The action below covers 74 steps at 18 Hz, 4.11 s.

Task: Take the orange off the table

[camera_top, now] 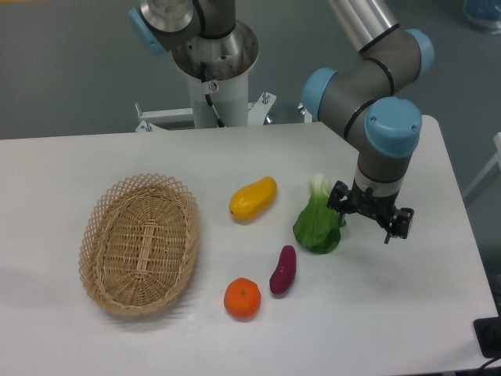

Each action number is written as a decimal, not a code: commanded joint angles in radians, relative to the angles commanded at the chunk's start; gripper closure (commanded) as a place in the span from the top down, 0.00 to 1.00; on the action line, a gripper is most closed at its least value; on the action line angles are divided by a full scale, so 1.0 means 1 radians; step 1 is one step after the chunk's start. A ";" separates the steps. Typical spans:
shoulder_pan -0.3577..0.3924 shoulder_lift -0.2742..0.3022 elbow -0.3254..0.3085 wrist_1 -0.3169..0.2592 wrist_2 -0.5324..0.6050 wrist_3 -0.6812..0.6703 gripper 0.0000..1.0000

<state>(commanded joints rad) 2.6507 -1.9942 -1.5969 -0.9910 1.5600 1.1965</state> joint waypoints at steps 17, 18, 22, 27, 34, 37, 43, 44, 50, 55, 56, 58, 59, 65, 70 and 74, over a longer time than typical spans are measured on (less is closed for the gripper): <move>-0.075 0.003 -0.002 0.002 -0.014 -0.103 1.00; -0.084 0.005 -0.002 0.002 -0.030 -0.142 1.00; -0.152 -0.023 0.012 0.005 -0.066 -0.267 1.00; -0.227 -0.067 0.029 0.006 -0.061 -0.353 1.00; -0.316 -0.118 0.054 0.008 -0.061 -0.403 1.00; -0.336 -0.140 0.055 0.012 -0.058 -0.405 1.00; -0.360 -0.181 0.057 0.064 -0.057 -0.428 1.00; -0.360 -0.183 0.057 0.066 -0.055 -0.426 1.00; -0.367 -0.206 0.058 0.072 -0.052 -0.423 1.00; -0.368 -0.212 0.060 0.074 -0.052 -0.419 1.00; -0.368 -0.210 0.060 0.072 -0.052 -0.419 0.94; -0.368 -0.212 0.060 0.072 -0.052 -0.422 0.72; -0.368 -0.210 0.060 0.072 -0.052 -0.422 0.70; -0.361 -0.183 0.113 0.063 -0.051 -0.422 0.68; -0.334 -0.138 0.110 0.058 -0.046 -0.410 0.68; -0.310 -0.084 0.091 0.057 -0.015 -0.388 0.68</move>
<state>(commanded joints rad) 2.3408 -2.0787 -1.5063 -0.9342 1.5447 0.8083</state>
